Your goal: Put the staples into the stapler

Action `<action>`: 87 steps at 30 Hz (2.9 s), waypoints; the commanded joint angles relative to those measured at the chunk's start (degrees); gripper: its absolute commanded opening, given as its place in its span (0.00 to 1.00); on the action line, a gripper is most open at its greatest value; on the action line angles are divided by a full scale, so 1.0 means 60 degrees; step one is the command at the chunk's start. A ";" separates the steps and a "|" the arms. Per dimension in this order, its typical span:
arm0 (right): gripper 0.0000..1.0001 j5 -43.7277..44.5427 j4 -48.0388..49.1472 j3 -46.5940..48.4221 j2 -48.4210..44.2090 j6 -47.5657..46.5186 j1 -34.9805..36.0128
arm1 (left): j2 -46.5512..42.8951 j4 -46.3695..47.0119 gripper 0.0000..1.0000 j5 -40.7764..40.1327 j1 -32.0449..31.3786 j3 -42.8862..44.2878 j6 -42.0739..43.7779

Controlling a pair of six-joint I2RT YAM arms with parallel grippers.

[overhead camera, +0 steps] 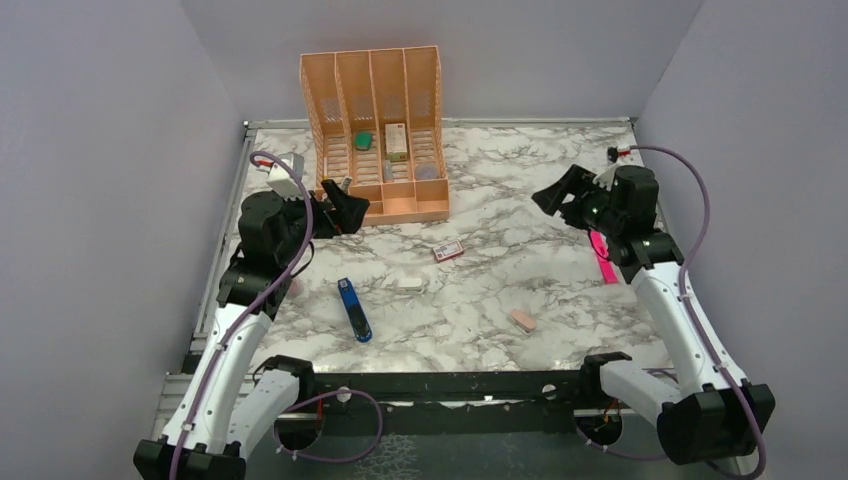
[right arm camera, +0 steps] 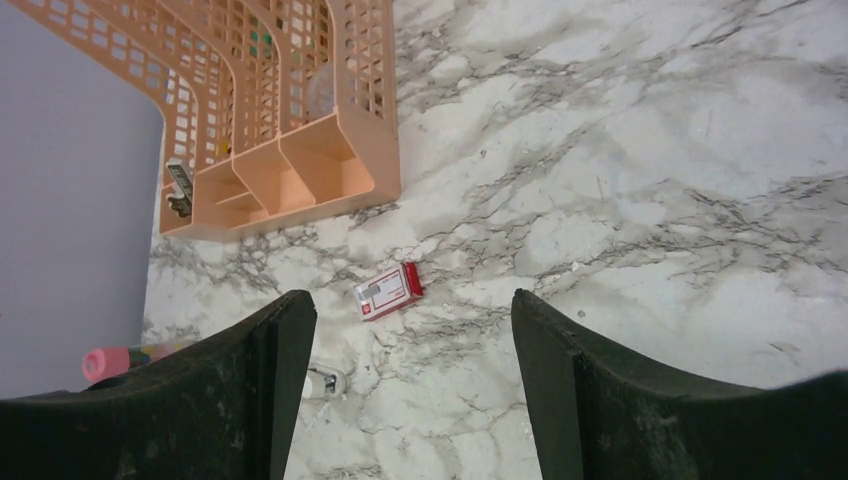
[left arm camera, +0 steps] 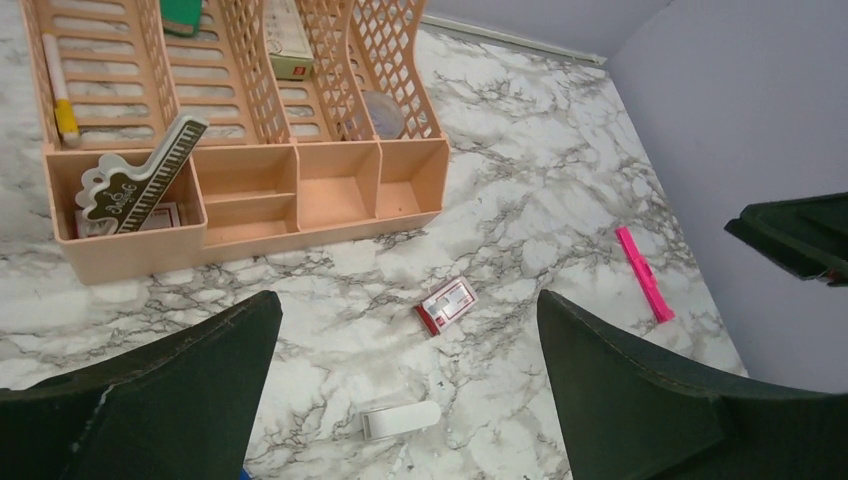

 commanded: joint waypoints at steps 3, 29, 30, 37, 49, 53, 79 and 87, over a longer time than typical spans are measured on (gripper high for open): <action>0.74 -0.3433 0.2514 -0.0924 0.0823 -0.0541 -0.0062 | 0.0093 0.0380 0.99 -0.0088 0.0068 -0.0206 -0.0310; 0.54 -0.2079 0.4148 0.1629 0.7012 -0.7031 0.3552 | 0.2784 0.2218 0.99 0.1400 -0.0543 -0.1553 -0.1362; 0.50 -0.1783 0.4149 0.1894 0.7340 -0.6689 0.3571 | 0.2842 0.2169 0.99 0.1360 -0.0543 -0.1509 -0.1278; 0.49 -0.0542 0.3878 0.3006 0.8932 -0.6087 0.3998 | 0.2870 0.1832 0.99 0.0937 -0.0543 -0.1595 -0.1238; 0.45 0.0779 0.2904 0.2939 0.9405 -0.6320 0.4365 | 0.2964 0.1707 0.99 0.0713 -0.0558 -0.1620 -0.1313; 0.48 0.0627 0.2692 0.2607 0.9113 -0.6339 0.4382 | 0.3012 0.1692 0.99 0.0681 -0.0558 -0.1632 -0.1328; 0.63 -0.2704 0.2612 0.1041 0.6889 -0.9633 0.4382 | 0.5456 0.2587 0.97 0.1617 -0.1261 -0.0775 -0.2315; 0.67 -0.3363 0.1644 0.1131 0.7296 -1.0833 0.4380 | 0.6109 0.2995 0.93 0.1945 -0.1261 -0.0885 -0.2905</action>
